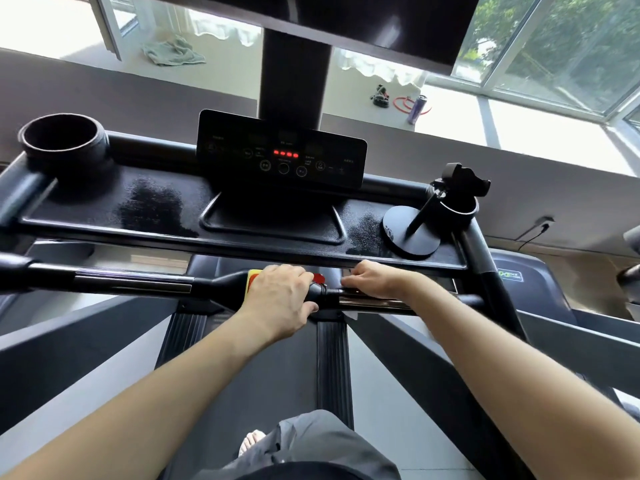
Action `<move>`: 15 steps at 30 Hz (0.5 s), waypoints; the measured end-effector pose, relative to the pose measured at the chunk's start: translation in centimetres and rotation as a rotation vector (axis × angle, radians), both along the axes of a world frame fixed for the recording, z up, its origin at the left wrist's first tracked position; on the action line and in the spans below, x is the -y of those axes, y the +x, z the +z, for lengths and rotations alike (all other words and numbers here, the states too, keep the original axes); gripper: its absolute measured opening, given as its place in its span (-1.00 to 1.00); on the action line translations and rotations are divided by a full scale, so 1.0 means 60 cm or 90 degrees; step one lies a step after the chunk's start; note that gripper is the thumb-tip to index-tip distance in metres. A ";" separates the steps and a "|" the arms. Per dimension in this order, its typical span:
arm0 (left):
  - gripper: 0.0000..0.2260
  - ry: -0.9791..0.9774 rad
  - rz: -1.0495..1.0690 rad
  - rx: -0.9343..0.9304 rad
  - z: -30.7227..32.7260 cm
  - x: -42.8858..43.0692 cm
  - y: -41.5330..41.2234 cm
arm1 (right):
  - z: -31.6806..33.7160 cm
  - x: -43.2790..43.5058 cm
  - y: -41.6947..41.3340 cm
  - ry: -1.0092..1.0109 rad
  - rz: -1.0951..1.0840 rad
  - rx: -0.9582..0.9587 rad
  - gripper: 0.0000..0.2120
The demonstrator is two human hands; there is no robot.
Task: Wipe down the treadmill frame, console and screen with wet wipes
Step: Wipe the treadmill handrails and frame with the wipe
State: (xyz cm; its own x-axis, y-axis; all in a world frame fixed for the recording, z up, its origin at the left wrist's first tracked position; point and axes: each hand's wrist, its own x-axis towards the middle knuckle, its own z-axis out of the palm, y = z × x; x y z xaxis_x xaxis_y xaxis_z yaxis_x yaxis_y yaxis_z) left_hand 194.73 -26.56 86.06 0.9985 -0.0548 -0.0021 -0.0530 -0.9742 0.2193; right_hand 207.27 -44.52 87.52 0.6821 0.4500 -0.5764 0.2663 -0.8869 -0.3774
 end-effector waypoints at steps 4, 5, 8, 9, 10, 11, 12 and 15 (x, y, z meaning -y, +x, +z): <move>-0.60 -0.009 -0.002 -0.004 -0.005 0.001 0.004 | -0.004 -0.035 -0.006 0.045 -0.059 -0.082 -0.61; -0.62 -0.011 -0.002 0.000 -0.008 0.001 0.004 | -0.007 -0.049 -0.010 0.066 -0.077 -0.098 -0.61; -0.60 -0.023 0.002 0.004 -0.015 0.003 0.002 | 0.003 -0.060 -0.016 0.034 -0.062 -0.089 -0.66; -0.59 -0.025 0.004 0.008 -0.017 0.003 0.002 | 0.005 -0.056 -0.012 0.001 -0.047 -0.076 -0.69; -0.59 -0.028 0.007 0.009 -0.018 0.002 0.002 | 0.004 -0.054 -0.007 -0.029 -0.042 -0.074 -0.71; -0.59 -0.031 0.007 0.011 -0.019 0.002 0.002 | 0.003 -0.051 -0.005 -0.048 -0.042 -0.079 -0.72; -0.60 -0.035 0.007 0.013 -0.020 0.002 0.002 | 0.001 -0.053 -0.008 -0.047 -0.043 -0.093 -0.69; -0.61 -0.042 0.006 0.013 -0.020 0.001 0.003 | -0.010 -0.072 -0.019 0.025 -0.076 -0.127 -0.56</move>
